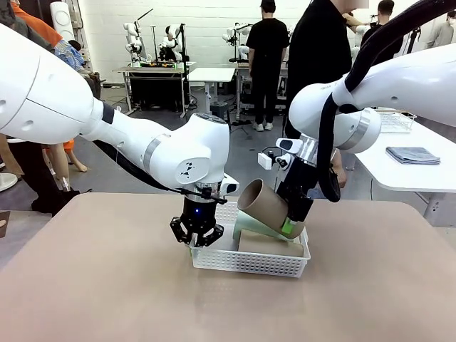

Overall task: Clean and organize the cups into the basket.
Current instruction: Pick up the Reusable plastic cup from the right side of the table and stack it inside the Organizing basket in the center of the table.

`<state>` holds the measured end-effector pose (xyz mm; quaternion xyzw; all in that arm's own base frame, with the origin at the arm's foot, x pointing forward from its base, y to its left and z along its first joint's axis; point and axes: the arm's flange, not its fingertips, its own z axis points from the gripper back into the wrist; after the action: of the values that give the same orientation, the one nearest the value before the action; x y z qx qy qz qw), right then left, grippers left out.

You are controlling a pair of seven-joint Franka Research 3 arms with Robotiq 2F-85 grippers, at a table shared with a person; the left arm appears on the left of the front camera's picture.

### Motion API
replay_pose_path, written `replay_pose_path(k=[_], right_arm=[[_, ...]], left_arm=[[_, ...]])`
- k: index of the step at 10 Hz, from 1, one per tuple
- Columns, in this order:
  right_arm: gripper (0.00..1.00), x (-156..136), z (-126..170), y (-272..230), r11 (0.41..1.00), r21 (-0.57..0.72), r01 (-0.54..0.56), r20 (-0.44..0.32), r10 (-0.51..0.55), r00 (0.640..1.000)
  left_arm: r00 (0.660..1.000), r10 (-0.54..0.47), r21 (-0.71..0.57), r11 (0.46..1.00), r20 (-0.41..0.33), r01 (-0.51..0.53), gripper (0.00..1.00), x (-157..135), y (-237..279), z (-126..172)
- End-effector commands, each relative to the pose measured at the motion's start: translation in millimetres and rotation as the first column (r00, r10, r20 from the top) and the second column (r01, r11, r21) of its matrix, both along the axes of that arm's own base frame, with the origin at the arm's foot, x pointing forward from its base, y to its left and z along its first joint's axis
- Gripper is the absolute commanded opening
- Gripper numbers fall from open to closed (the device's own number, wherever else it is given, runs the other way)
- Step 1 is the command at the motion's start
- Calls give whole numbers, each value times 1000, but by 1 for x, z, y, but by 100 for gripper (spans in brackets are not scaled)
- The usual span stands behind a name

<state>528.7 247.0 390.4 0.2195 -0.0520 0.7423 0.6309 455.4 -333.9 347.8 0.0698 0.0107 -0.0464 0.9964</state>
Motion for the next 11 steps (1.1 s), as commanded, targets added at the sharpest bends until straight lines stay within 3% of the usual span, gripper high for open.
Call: replay_pose_path(k=[1, 7, 8, 11], right_arm=[[80, 4, -3, -1, 1000, 23, -14, -12, 14, 1000], [80, 6, -10, -8, 1000, -23, -9, -44, 8, 999], [100, 6, -9, -9, 1000, -23, -6, -48, 5, 999], [100, 5, -8, -9, 1000, -25, -7, -53, 6, 999]], left_arm=[[1000, -7, 10, 1000, -7, 8, 0, -3, 0, -5], [1000, -7, 10, 1000, -7, 8, 0, -3, 0, -5], [1000, -7, 10, 1000, -7, 8, 0, -3, 0, -5], [1000, -7, 10, 1000, -7, 8, 0, -3, 0, -5]])
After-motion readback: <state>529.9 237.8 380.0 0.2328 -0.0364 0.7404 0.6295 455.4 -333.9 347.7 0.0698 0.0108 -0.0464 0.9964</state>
